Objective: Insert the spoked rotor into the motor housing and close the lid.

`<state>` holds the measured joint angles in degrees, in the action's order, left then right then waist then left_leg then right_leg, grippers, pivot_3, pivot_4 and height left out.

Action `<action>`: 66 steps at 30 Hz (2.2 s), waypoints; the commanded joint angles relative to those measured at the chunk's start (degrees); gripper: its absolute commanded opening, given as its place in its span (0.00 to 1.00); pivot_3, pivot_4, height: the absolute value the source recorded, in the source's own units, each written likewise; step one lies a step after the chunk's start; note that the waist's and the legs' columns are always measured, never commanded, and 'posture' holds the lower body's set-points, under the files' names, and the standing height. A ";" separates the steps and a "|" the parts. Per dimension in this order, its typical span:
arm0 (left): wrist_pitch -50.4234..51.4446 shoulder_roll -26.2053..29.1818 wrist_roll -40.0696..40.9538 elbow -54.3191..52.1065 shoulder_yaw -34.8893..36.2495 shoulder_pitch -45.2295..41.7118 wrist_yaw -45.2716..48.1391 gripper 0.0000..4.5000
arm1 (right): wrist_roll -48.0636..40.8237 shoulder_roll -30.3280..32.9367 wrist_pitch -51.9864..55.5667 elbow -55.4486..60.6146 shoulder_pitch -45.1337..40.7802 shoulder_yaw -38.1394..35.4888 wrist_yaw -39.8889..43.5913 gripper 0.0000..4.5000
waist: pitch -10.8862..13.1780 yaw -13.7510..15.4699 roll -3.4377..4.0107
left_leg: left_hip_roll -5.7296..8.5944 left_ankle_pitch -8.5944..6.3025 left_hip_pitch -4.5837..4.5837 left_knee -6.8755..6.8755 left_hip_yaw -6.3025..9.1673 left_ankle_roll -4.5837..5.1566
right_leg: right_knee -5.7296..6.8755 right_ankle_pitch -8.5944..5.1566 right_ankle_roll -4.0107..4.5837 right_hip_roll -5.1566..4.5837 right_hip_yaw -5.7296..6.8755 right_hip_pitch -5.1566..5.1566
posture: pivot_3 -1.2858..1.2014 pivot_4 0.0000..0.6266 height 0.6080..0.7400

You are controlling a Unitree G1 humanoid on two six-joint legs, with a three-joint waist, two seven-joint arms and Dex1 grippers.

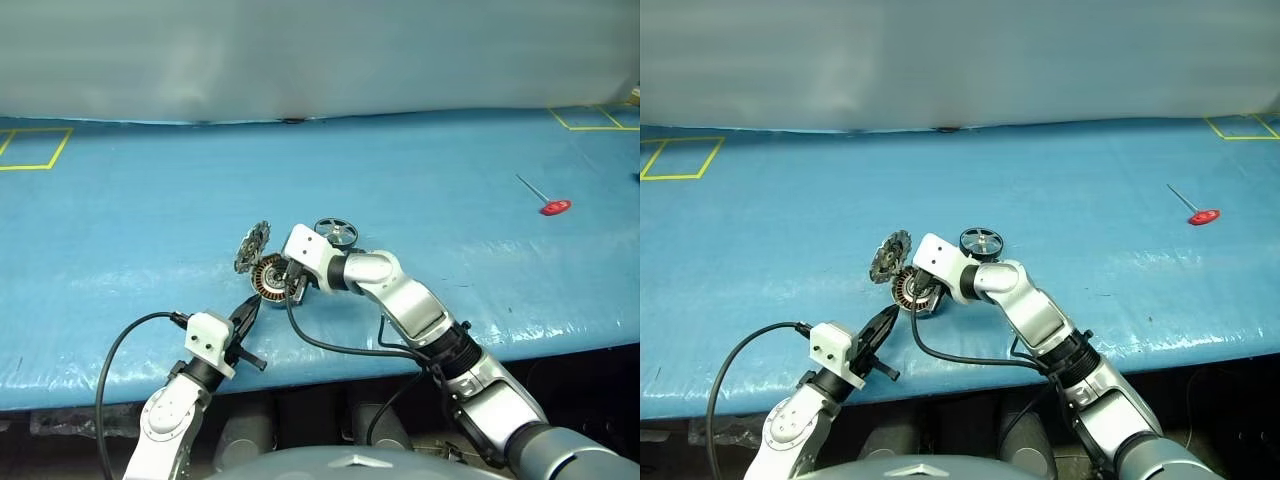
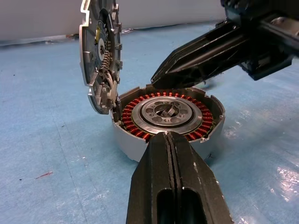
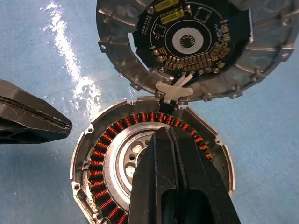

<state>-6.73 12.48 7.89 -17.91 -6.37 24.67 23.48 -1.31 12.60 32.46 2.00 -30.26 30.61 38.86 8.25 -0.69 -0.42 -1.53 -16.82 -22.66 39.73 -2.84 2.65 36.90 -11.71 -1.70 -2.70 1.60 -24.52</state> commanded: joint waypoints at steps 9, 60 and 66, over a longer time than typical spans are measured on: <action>-1.06 -0.49 0.13 -0.26 -1.99 -0.42 0.30 0.00 | 1.34 -2.05 -2.68 -1.85 -1.52 0.72 2.09 0.00 | 0.00 0.00 0.01 | 0.00 0.00 0.00 0.00 0.00 0.00 | 0.00 0.00 0.00 -0.01 0.01 0.00 | 0.52 0.24 1.00; -0.75 -0.33 0.44 2.82 -5.03 -1.95 1.62 0.00 | -1.54 -3.26 -1.88 3.31 5.81 -5.00 -1.58 0.00 | 0.02 -0.01 0.03 | 0.02 -0.01 -0.01 -0.07 0.00 0.01 | -0.01 -0.05 0.06 -0.15 0.20 -0.03 | 0.52 0.24 1.00; -0.50 -0.46 0.33 2.67 -5.37 -1.89 1.43 0.00 | -1.28 -4.42 -2.44 1.96 5.67 -3.78 -1.49 0.00 | 0.02 -0.02 0.03 | 0.02 -0.01 -0.01 -0.08 0.00 0.01 | -0.01 -0.05 0.06 -0.15 0.20 -0.03 | 0.52 0.24 1.00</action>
<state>-6.75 12.35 7.88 -13.90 -11.34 22.81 25.04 -2.56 8.73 31.30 3.26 -23.95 26.73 37.34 8.27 -0.71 -0.39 -1.51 -16.83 -22.67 39.64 -2.84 2.66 36.88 -11.76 -1.64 -2.86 1.80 -24.56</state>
